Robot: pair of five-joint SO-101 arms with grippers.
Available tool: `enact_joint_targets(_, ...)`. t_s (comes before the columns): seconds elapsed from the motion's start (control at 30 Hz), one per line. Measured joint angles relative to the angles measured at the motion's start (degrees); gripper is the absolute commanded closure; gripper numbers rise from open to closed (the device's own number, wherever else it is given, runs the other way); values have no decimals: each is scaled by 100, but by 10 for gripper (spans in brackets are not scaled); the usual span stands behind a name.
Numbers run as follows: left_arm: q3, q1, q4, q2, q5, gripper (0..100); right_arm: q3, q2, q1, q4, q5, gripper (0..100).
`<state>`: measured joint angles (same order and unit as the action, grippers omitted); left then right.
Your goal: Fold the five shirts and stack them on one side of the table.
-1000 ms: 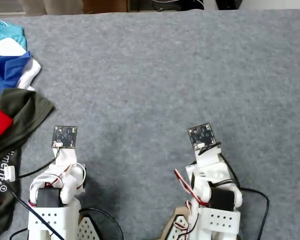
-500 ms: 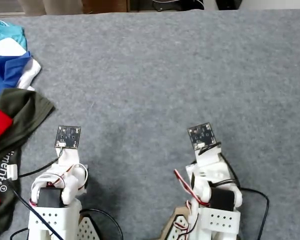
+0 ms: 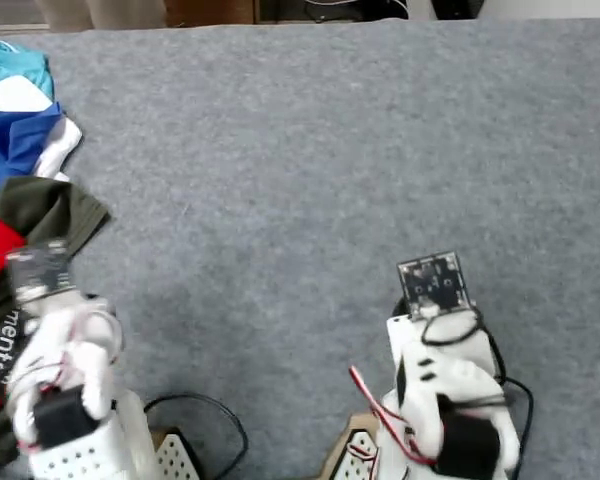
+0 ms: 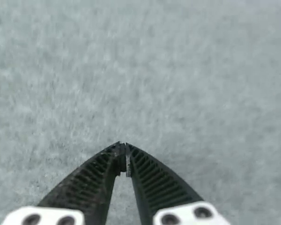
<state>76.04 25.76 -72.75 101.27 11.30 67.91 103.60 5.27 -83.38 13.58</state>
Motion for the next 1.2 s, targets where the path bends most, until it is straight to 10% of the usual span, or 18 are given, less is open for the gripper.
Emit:
enact_joint_targets(0.33, -2778, 1987, 466, 0, 1908, 981, -2840, -1890, -9, -237, -316, 993)
enact_joint_targets(0.6, -3798, 3569, 1389, -1837, 1670, 981, -6312, -5213, -941, -1292, -1301, 990)
enact_joint_targets(1.2, -7912, 3798, -1881, -9776, 1327, 937, -7859, -8870, -3121, -1635, -1442, 666)
